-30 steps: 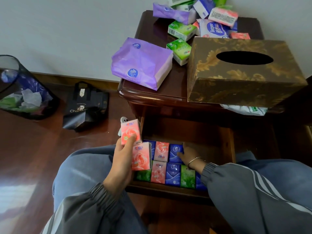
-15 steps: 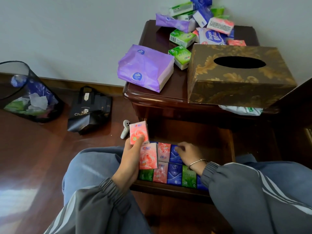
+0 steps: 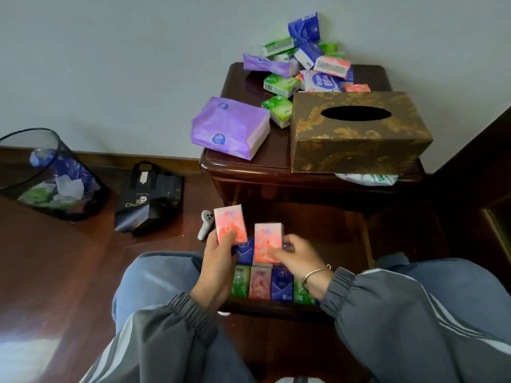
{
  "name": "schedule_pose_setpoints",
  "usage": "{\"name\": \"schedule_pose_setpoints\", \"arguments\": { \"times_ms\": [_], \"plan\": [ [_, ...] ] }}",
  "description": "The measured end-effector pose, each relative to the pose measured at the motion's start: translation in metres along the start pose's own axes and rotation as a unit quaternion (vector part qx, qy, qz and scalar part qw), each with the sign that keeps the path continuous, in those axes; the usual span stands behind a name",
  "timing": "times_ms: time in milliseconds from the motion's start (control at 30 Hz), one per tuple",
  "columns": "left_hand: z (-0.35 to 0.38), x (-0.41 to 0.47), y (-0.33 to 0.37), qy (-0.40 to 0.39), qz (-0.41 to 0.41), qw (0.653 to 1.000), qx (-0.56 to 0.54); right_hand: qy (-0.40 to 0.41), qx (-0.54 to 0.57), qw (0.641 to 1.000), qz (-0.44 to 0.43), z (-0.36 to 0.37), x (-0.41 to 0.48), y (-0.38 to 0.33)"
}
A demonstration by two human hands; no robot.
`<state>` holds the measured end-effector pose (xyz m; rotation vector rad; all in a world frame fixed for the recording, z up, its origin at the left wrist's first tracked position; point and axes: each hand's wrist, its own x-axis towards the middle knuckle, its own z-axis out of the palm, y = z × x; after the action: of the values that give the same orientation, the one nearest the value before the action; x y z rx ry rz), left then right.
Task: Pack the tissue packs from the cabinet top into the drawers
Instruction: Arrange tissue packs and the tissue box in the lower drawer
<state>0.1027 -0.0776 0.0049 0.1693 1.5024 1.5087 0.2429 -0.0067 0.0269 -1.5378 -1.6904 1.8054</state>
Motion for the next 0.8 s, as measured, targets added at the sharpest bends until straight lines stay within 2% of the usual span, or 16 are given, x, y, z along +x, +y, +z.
{"name": "schedule_pose_setpoints", "arguments": {
  "times_ms": [100, 200, 267, 367, 533, 700, 800],
  "plan": [
    [-0.005, -0.001, -0.008, 0.012, -0.056, 0.998, 0.017, 0.017, 0.038, 0.998, -0.037, -0.01, -0.006, -0.004],
    [-0.002, -0.008, -0.015, -0.084, -0.104, 0.989, 0.068, 0.002, 0.037, 0.998, -0.049, -0.01, -0.01, -0.004],
    [0.003, -0.012, -0.017, -0.121, -0.108, 0.985, 0.064, 0.012, 0.023, 0.998, -0.053, -0.007, -0.01, -0.001],
    [0.006, -0.016, -0.015, -0.136, -0.123, 0.983, 0.032, 0.033, 0.006, 0.998, -0.051, -0.004, -0.009, 0.003],
    [0.005, -0.021, -0.014, -0.184, -0.095, 0.972, 0.107, 0.056, -0.031, 0.997, -0.05, 0.0, -0.008, 0.005],
    [0.001, -0.019, -0.008, -0.208, -0.107, 0.966, 0.112, -0.039, 0.056, 0.997, 0.032, -0.016, -0.001, 0.0],
    [0.0, -0.017, -0.009, -0.217, -0.073, 0.958, 0.175, -0.056, 0.066, 0.995, 0.052, -0.027, 0.009, 0.003]
  ]
}}
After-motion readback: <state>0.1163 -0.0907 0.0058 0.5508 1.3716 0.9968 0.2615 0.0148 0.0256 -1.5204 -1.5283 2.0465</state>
